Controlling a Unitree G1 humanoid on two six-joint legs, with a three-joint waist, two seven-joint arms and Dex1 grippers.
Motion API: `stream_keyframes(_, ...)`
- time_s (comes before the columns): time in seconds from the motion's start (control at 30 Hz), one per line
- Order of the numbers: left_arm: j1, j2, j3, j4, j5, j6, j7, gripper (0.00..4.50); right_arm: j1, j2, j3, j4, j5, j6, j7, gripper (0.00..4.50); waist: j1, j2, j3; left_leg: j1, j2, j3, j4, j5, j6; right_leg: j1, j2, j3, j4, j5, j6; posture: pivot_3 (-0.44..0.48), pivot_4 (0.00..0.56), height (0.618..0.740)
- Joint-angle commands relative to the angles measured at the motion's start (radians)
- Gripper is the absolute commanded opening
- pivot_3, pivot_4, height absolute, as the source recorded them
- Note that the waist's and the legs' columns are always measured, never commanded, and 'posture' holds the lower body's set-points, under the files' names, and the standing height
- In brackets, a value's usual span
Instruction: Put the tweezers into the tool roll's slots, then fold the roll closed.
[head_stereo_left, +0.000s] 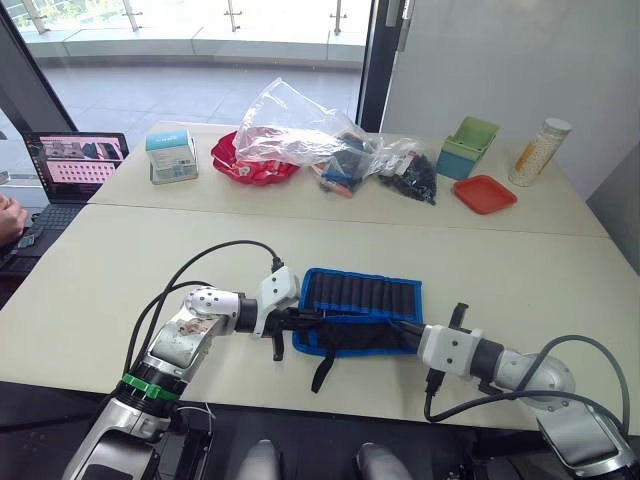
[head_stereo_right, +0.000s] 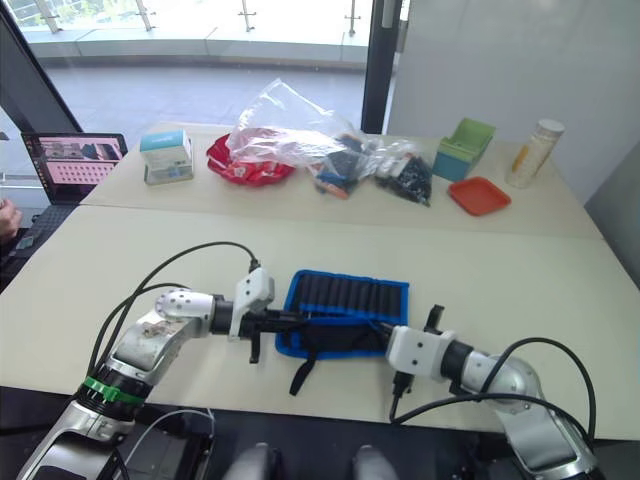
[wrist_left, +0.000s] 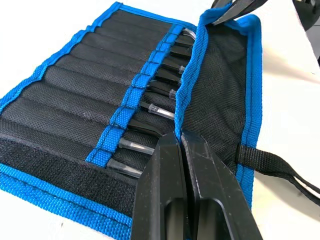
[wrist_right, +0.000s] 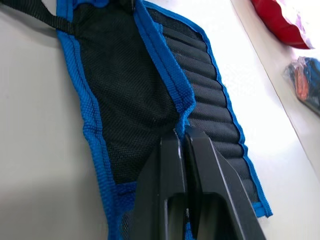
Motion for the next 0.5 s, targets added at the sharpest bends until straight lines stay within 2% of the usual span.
stream_keyframes(0.03, -0.021, -0.012, -0.002, 0.003, 0.025, -0.020, 0.021, 0.00, 0.004, 0.011, -0.050, -0.041, 0.065, 0.060, -0.001, 1.54, 0.001, 0.000, 0.000, 0.000, 0.000, 0.000, 0.000, 0.000, 0.000, 0.000, 0.000, 0.000, 0.000, 0.000, 0.000, 0.000, 0.150, 0.717)
stream_keyframes(0.17, -0.024, -0.025, 0.005, 0.017, 0.033, -0.020, 0.030, 0.00, 0.001, 0.019, -0.062, -0.048, 0.075, 0.100, -0.013, 2.90, 0.002, 0.000, 0.000, 0.000, 0.000, 0.000, 0.000, 0.000, 0.000, 0.000, 0.000, 0.000, 0.000, 0.000, 0.000, 0.000, 0.150, 0.717)
stream_keyframes(0.23, -0.033, -0.040, 0.006, 0.024, 0.038, -0.014, 0.047, 0.00, -0.002, 0.059, -0.094, -0.132, 0.166, 0.203, -0.036, 3.58, 0.002, 0.000, 0.000, 0.000, 0.000, 0.000, 0.000, 0.000, 0.000, 0.000, 0.000, 0.000, 0.000, 0.000, 0.000, 0.000, 0.150, 0.717)
stream_keyframes(0.5, -0.031, -0.051, -0.003, 0.025, 0.049, 0.020, 0.067, 0.00, 0.039, 0.118, -0.146, -0.459, 0.434, 0.547, -0.103, 3.58, 0.010, 0.000, 0.000, 0.000, 0.000, -0.001, 0.000, 0.000, 0.000, 0.000, 0.000, 0.000, 0.000, 0.000, 0.000, 0.000, 0.150, 0.717)
